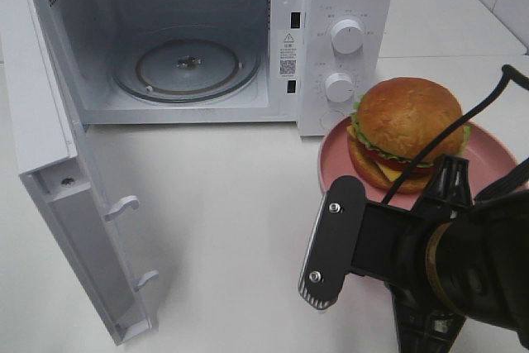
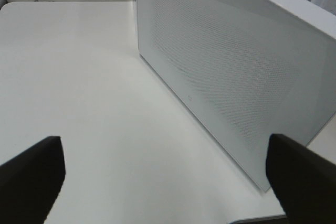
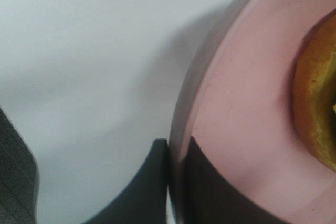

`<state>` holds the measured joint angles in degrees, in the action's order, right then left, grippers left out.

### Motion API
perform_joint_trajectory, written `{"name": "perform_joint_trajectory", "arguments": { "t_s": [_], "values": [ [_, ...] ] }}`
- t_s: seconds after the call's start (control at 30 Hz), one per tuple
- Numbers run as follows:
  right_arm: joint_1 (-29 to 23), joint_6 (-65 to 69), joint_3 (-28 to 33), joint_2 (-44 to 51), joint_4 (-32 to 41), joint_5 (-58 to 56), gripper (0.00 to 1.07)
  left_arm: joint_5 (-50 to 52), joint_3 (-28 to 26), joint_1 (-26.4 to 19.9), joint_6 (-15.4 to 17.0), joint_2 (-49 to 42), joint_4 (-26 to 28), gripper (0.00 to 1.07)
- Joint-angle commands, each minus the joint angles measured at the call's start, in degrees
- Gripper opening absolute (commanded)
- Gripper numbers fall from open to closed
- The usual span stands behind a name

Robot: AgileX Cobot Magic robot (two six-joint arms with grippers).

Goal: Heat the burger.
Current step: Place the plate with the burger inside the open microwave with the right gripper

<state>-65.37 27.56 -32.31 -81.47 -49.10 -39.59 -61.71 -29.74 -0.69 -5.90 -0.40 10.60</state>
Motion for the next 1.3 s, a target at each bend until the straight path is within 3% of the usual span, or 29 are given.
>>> {"name": "perform_joint_trajectory", "arguments": {
  "t_s": [0.03,1.03,1.3],
  "values": [
    [-0.3,-4.8,-0.2,0.5,-4.5,1.4,0.0,0.6,0.2,0.2,-0.1,-0.9,0.2,0.95],
    [-0.1,-25.9,-0.2,0.5,-5.8,12.1,0.0,0.6,0.2,0.2,-0.1,-0.9,0.2,0.95],
    [-0.1,-33.5,-0.2,0.5,-2.9,15.7,0.0,0.6,0.2,0.2,-0.1,-0.9,0.2,0.95]
  ]
}}
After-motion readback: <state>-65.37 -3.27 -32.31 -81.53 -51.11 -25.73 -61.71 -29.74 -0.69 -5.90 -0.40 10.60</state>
